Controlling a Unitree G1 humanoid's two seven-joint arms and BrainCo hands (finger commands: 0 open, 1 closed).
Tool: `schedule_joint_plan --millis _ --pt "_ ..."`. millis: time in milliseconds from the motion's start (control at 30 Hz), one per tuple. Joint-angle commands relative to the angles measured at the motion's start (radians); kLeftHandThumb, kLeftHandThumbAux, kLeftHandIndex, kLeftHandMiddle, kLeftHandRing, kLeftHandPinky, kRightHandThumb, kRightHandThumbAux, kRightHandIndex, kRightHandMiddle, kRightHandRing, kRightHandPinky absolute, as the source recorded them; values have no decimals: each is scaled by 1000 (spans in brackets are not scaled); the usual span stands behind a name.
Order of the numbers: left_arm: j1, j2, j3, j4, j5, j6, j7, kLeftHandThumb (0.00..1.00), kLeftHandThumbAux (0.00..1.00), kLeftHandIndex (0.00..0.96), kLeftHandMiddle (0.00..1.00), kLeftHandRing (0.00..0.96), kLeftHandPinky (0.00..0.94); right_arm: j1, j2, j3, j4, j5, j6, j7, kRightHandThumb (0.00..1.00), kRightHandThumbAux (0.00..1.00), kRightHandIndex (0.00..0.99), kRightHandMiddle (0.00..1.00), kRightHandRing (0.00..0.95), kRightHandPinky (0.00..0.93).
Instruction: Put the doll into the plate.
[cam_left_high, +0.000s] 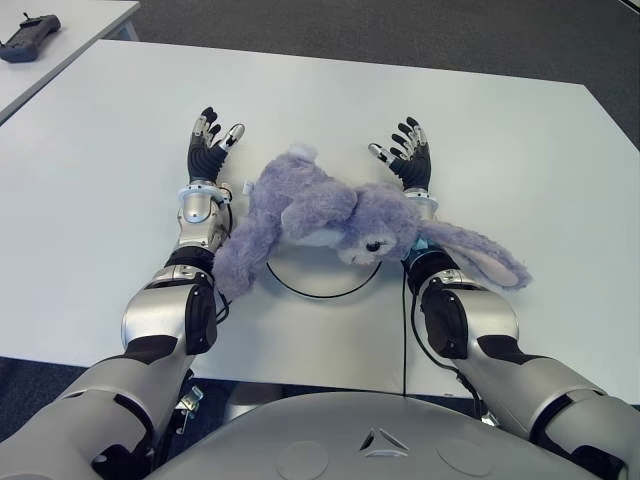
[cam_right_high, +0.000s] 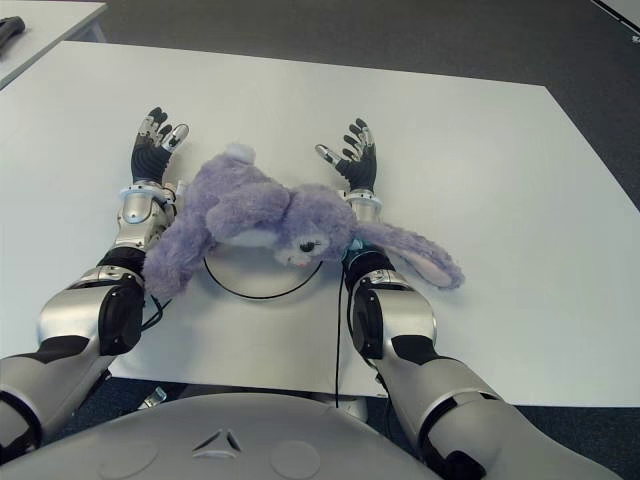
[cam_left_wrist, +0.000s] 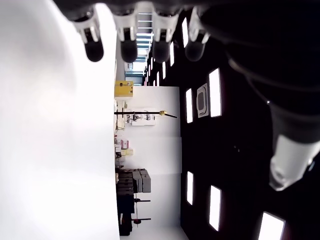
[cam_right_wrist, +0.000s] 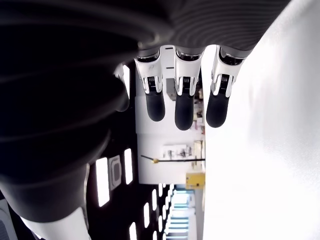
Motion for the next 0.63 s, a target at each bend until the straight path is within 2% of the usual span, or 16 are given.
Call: schedule_joint_plan --millis 33,633 --pt "215 -68 -16 142 13 107 13 0 632 0 5 0 0 211 57 -5 121 7 57 -10 34 856 88 141 166 209" --pt "213 -68 -16 142 11 116 11 0 645 0 4 0 0 211 60 -15 120 19 55 -3 49 889 94 146 167 211"
